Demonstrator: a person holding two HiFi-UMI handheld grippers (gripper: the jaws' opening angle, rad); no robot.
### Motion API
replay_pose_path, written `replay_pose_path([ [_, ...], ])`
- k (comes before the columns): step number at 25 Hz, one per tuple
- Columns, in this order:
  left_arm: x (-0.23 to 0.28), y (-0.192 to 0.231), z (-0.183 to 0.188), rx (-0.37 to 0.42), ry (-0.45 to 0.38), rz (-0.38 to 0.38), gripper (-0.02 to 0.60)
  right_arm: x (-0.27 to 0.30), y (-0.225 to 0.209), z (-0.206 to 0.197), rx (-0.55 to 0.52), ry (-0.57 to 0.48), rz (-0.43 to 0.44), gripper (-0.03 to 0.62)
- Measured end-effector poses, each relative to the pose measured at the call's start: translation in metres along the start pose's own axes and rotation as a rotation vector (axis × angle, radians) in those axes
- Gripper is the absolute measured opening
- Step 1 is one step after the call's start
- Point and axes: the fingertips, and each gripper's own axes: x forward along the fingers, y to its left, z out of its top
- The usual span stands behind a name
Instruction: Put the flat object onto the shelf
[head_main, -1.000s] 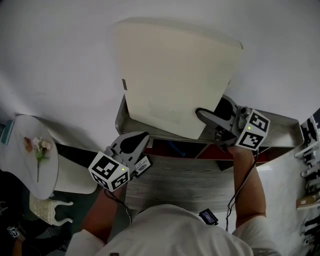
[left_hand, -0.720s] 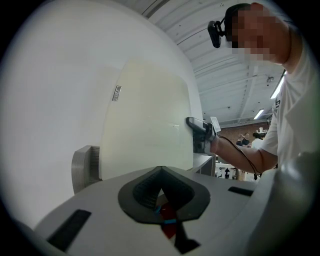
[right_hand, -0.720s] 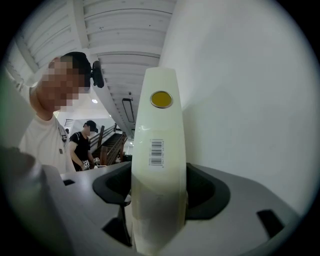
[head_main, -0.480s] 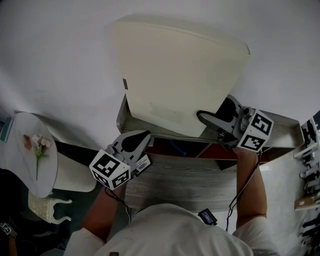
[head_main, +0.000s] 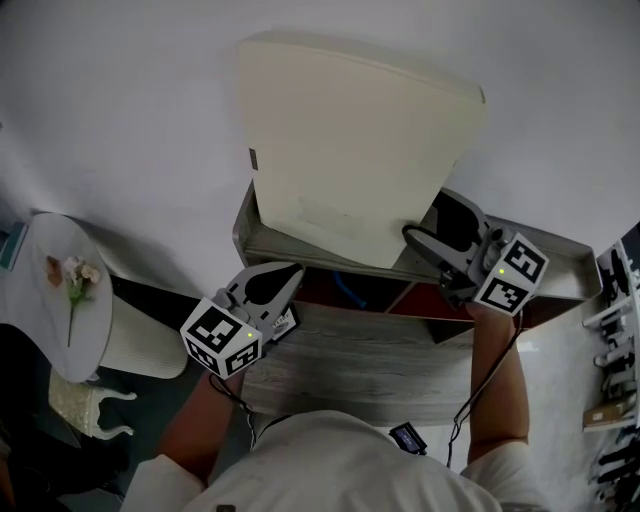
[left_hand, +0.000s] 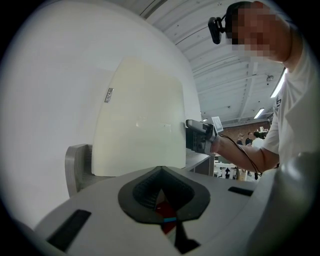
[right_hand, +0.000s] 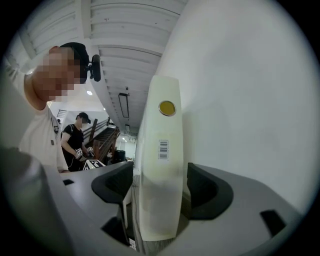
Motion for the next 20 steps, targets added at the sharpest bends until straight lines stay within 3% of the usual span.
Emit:
replay_pose_path([
  [8,-0.007,-0.030,0.002,0.012,-0.009,0.027,0.012,-0.033,0.015,-0.001,-0.028,-0.008,-0.069,0.317],
  [15,-0.019,-0.067,-0.008,0.008,-0.009,0.059,0.012,-0.064,0.050,-0.027,-0.063,0.028,-0.106,0.314],
  [20,-0.028,-0.097,-0.013,-0.004,-0.031,0.079,0.012,-0.091,0.081,-0.042,-0.129,0.009,-0.189,0.203],
])
